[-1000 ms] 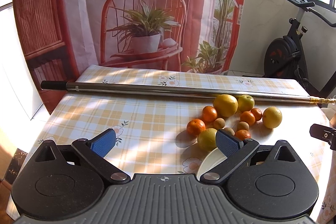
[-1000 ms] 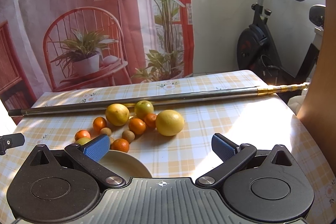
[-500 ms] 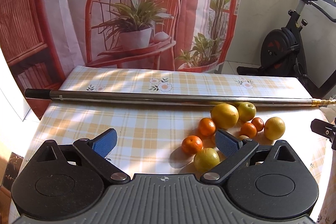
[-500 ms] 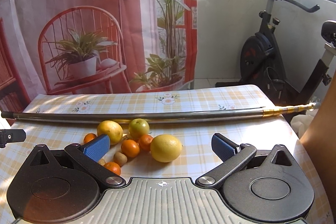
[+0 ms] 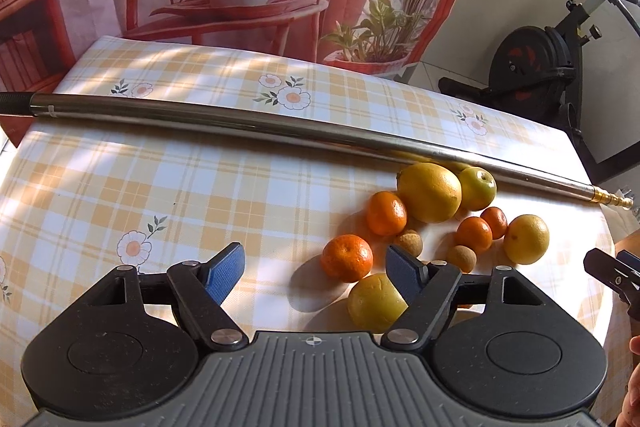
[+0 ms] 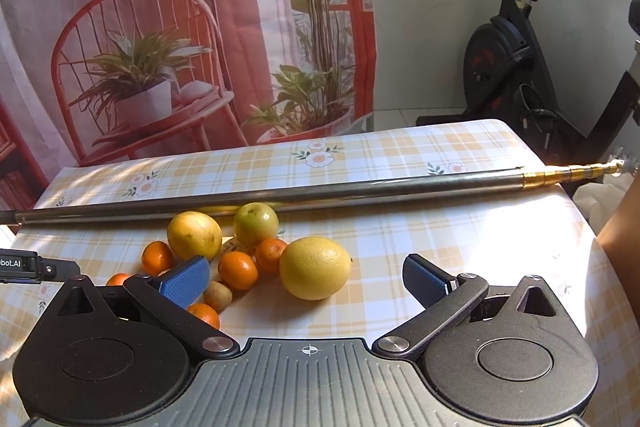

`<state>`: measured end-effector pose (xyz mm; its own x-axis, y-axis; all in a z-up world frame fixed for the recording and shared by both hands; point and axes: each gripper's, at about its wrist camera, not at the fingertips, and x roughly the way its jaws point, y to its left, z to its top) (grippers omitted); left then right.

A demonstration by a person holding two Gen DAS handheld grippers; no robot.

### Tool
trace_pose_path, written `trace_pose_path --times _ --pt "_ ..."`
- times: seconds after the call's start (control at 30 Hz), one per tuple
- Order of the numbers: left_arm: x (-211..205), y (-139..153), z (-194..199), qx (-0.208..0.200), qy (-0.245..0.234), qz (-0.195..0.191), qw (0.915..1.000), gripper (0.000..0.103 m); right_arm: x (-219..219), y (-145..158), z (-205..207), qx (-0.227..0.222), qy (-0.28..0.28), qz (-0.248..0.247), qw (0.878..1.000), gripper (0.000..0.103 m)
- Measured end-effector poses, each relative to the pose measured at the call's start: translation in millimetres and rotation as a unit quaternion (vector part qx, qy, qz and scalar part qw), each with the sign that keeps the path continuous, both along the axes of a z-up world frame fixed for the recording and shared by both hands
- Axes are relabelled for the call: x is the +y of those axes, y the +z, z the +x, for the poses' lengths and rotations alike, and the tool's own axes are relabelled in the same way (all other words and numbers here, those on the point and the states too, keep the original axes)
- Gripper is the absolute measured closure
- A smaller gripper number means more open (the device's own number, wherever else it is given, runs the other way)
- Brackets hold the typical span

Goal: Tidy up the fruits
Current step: 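Grasp a mandarin orange with the left tool while the right tool reaches toward the large yellow grapefruit, then close the right tool on the large yellow grapefruit while the left tool holds the orange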

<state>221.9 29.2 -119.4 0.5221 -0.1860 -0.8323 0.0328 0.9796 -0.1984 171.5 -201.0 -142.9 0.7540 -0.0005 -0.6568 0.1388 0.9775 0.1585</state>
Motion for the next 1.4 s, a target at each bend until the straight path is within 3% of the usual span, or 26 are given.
trace_pose_path --times 0.07,0.17,0.53,0.73,0.93,1.1,1.27,1.4 --pt "-3 -9 7 0.012 -0.004 -0.015 0.9998 0.034 1 -3 4 0.002 0.005 0.0 1.0 0.0" --pt "-9 -21 16 0.026 -0.008 -0.008 0.9996 0.044 2 -7 11 0.009 0.007 0.001 1.0 0.0" --pt "-22 -45 38 0.057 -0.022 -0.009 0.9981 0.049 -6 -23 25 0.026 -0.004 0.023 0.999 0.0" --pt "-33 -49 35 0.045 -0.056 0.015 0.9973 0.061 -7 -26 26 0.028 -0.005 0.026 0.999 0.001" --pt "-35 -48 29 0.027 -0.062 0.023 0.9974 0.062 -7 -29 30 0.023 0.007 0.023 0.999 0.002" --pt "-30 -47 25 0.021 -0.055 0.02 0.9981 0.062 -9 -35 38 0.012 0.031 0.026 0.999 0.008" --pt "-28 -41 19 0.003 -0.053 0.018 0.9984 0.062 -13 -54 61 0.036 0.038 0.029 0.998 0.031" --pt "-29 -36 18 -0.007 -0.059 0.015 0.9981 0.064 -17 -69 74 0.055 0.03 0.037 0.997 0.037"
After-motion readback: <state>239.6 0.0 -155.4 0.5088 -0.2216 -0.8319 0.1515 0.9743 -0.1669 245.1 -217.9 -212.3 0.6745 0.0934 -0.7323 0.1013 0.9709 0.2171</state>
